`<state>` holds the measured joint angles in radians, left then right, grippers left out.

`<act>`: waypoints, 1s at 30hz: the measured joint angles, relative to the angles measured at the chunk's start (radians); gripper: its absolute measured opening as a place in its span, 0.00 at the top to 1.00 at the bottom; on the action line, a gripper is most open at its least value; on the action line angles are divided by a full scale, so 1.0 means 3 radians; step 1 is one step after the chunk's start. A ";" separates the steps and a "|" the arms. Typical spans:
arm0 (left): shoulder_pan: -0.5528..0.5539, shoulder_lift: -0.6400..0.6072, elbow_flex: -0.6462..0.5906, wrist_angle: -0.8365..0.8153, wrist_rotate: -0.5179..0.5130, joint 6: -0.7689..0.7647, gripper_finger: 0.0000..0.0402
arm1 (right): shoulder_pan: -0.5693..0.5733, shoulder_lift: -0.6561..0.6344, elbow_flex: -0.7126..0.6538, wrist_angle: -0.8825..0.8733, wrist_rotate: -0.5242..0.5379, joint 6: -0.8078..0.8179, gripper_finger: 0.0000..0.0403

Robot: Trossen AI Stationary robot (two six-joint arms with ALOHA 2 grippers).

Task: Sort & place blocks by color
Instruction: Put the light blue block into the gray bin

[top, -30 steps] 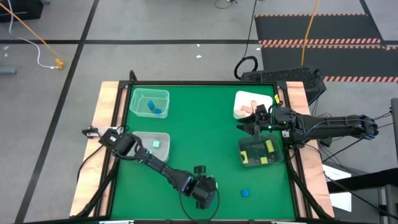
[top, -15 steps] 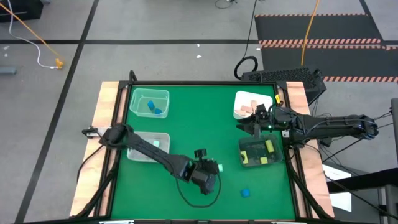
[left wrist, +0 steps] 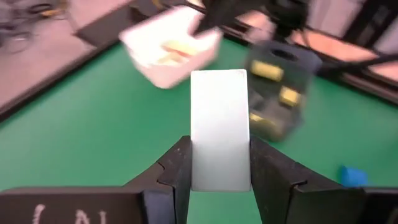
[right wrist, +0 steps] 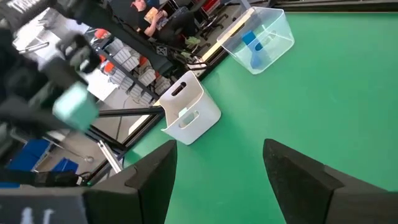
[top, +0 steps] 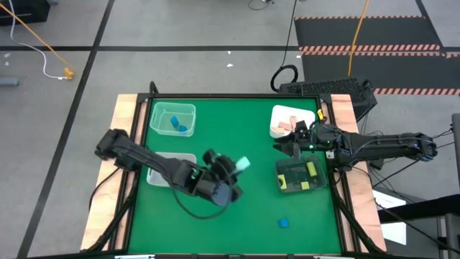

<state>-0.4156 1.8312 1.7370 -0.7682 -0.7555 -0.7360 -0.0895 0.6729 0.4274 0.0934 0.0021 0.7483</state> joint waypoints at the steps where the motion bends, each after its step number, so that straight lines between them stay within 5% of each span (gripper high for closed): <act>1: 0.0000 -0.0057 0.0000 -0.0099 -0.0071 -0.0094 0.69 | 0.0000 0.0008 0.0000 -0.0002 0.0001 0.0000 0.43; 9: 0.0074 -0.0301 0.0001 -0.1494 -0.0199 -0.1357 0.69 | 0.0000 0.0101 0.0000 0.0003 0.0015 0.0000 0.43; 14: 0.0140 -0.0310 -0.0003 -0.2716 0.0264 -0.2259 0.69 | 0.0000 0.0177 0.0000 0.0002 0.0015 0.0000 0.43; 30: 0.0230 -0.0371 -0.1111 -0.2645 0.1646 -0.2562 0.69 | 0.0000 0.0377 0.0000 0.0412 -0.0019 0.0092 0.43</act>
<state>-0.3466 1.7199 1.4038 -1.5617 -0.2616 -1.5048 -0.0895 0.7860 0.4274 0.2171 -0.0035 0.7760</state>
